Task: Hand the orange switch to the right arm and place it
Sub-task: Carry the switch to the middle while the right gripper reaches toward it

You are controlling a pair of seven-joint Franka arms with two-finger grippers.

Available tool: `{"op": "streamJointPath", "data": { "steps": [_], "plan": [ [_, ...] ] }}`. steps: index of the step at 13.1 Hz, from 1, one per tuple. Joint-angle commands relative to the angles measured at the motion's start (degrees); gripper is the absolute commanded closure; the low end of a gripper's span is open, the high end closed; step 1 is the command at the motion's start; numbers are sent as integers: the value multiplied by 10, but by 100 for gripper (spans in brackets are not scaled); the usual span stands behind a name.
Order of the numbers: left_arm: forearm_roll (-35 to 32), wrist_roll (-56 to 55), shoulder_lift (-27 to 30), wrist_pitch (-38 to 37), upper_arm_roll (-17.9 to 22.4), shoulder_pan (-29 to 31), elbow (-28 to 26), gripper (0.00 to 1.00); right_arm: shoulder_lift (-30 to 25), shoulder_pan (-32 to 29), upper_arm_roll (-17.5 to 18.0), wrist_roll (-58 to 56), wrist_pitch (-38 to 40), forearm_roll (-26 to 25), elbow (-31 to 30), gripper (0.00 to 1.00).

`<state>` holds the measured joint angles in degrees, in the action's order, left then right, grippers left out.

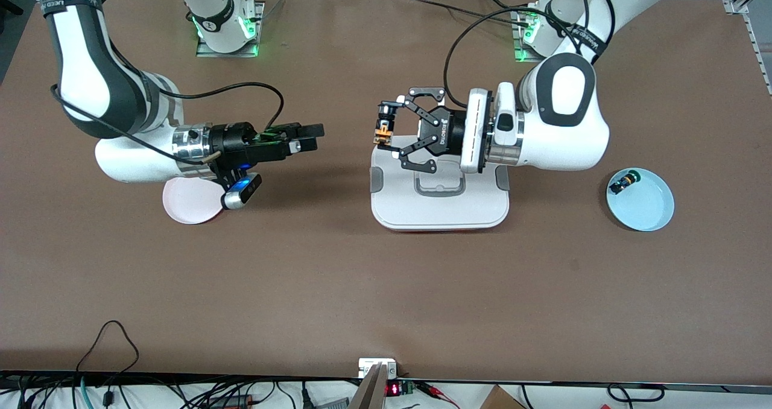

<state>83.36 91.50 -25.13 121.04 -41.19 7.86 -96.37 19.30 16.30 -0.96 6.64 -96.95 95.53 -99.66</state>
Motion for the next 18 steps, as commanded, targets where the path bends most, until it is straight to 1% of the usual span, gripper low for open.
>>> {"op": "streamJointPath", "data": {
  "steps": [1, 2, 3, 4, 5, 8, 16, 18],
  "plan": [
    [48, 17, 10, 60, -3, -32, -11, 71, -12, 5, 8, -64, -21, 12, -6, 0],
    [50, 18, 10, 67, -3, -35, -11, 71, -20, 7, 16, -88, -41, 11, -7, 0],
    [51, 18, 9, 68, -3, -36, -11, 71, -28, 11, 32, -114, -73, 10, -11, 0],
    [51, 18, 9, 68, -3, -36, -10, 71, -33, 11, 45, -110, -95, 11, -18, 0],
    [51, 18, 8, 68, -3, -36, -10, 71, -35, 11, 49, -106, -96, 11, -30, 0],
    [51, 18, 8, 68, -3, -36, -11, 71, -35, 11, 52, -105, -92, 11, -61, 0],
    [51, 18, 8, 68, -4, -36, -10, 71, -40, 16, 53, -76, -98, 17, -57, 1],
    [51, 18, 8, 68, -4, -36, -10, 71, -40, 22, 53, -76, -98, 36, -57, 1]
  ]
}}
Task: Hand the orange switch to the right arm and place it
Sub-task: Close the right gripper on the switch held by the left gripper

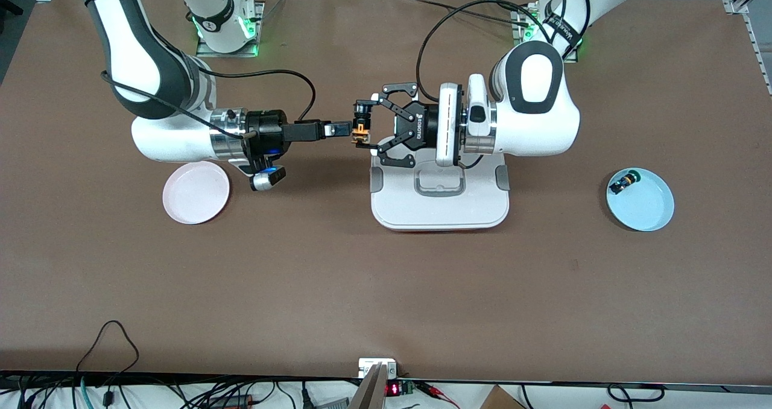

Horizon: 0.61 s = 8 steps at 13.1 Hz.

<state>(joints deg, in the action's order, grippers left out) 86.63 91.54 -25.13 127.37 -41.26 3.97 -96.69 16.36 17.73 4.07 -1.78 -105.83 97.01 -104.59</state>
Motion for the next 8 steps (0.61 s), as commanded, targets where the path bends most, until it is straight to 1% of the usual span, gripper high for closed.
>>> {"op": "streamJointPath", "data": {
  "steps": [1, 4, 5, 6, 7, 8],
  "plan": [
    [19, 17, 8, 4, -3, 4, -7, 71, -11, 13, 2, 8, -13, 23, -8, 1],
    [19, 16, 8, 4, -3, 3, -6, 71, -10, 21, 2, 7, -28, 26, -8, 1],
    [19, 15, 8, 4, -3, 4, -5, 71, -10, 21, 2, 5, -28, 26, -8, 4],
    [19, 15, 9, 3, -3, 4, -5, 71, -10, 20, 2, 4, -28, 26, -8, 19],
    [19, 15, 9, 3, -3, 5, -6, 71, -10, 19, 2, 1, -27, 27, -7, 43],
    [19, 15, 8, 3, -3, 5, -6, 71, -10, 19, 2, 3, -27, 28, -4, 56]
  ]
}}
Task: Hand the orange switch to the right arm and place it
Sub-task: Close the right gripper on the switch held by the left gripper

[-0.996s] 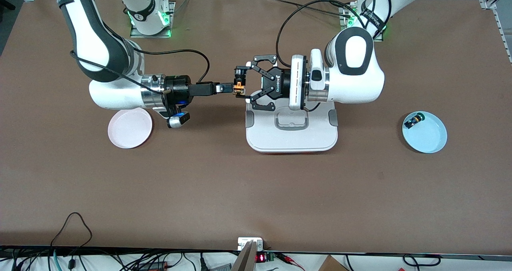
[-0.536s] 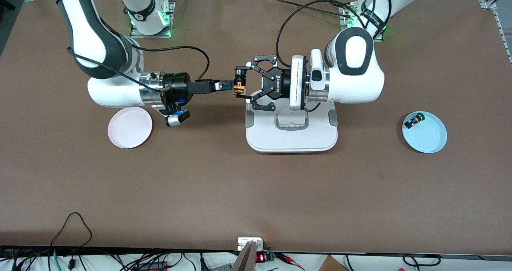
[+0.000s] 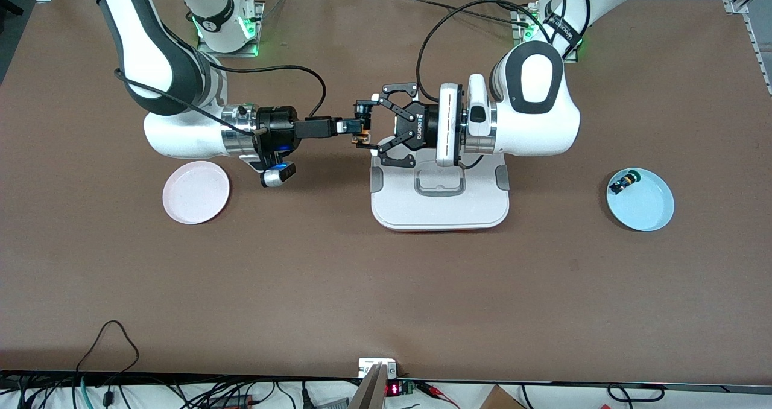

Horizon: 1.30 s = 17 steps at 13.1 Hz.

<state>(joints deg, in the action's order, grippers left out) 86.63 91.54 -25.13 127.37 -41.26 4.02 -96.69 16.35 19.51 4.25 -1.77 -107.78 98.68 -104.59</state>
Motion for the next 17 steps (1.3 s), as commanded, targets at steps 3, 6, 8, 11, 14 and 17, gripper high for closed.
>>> {"op": "streamJointPath", "data": {
  "steps": [3, 6, 8, 11, 14, 17],
  "plan": [
    [19, 15, 8, 3, -3, 5, -5, 71, -10, 1, 0, 1, -7, 13, -4, 69],
    [19, 15, 8, 2, -3, 5, -6, 70, -10, 0, 0, -2, -7, 12, -4, 73],
    [19, 10, 10, -3, -3, 8, -6, 25, -10, 0, 0, -2, -4, 13, -4, 80],
    [18, 18, 10, -5, -3, 11, -6, 0, -10, 0, 0, -3, -4, 13, -4, 80],
    [18, 3, 10, -17, -3, 14, -6, 0, -11, -2, 0, -9, -3, 9, -5, 80],
    [2, -57, 28, -96, -1, 55, -7, 0, -16, -13, 0, -11, 6, 4, -11, 80]
  ]
}}
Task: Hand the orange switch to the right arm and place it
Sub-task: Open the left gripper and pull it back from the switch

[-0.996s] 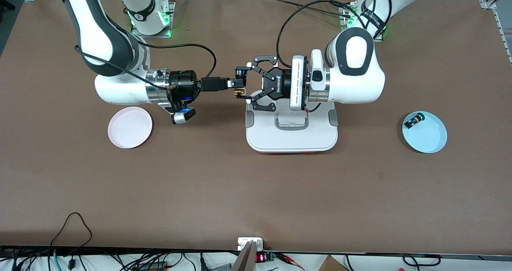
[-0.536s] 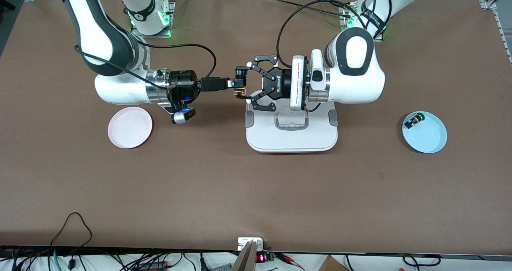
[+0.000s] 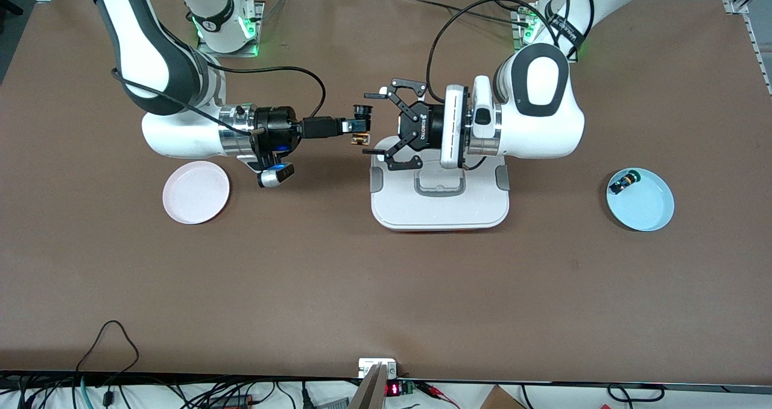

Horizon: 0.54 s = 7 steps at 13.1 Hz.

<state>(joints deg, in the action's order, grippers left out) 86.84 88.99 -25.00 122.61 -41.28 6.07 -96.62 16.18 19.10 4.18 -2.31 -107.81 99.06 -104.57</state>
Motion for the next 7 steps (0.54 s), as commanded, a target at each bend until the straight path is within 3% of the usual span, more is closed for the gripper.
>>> {"op": "streamJointPath", "data": {
  "steps": [1, 4, 7],
  "plan": [
    [-10, -54, 35, -71, -1, 46, -9, 0, -15, -13, 0, -7, 8, -17, -9, 80],
    [-89, -194, 43, -150, -1, 89, 1, 0, -17, -42, 0, -16, 44, -82, -9, 80],
    [-252, -345, 51, -258, -2, 131, 33, 0, -16, -80, 0, -37, 94, -182, -6, 80]
  ]
}}
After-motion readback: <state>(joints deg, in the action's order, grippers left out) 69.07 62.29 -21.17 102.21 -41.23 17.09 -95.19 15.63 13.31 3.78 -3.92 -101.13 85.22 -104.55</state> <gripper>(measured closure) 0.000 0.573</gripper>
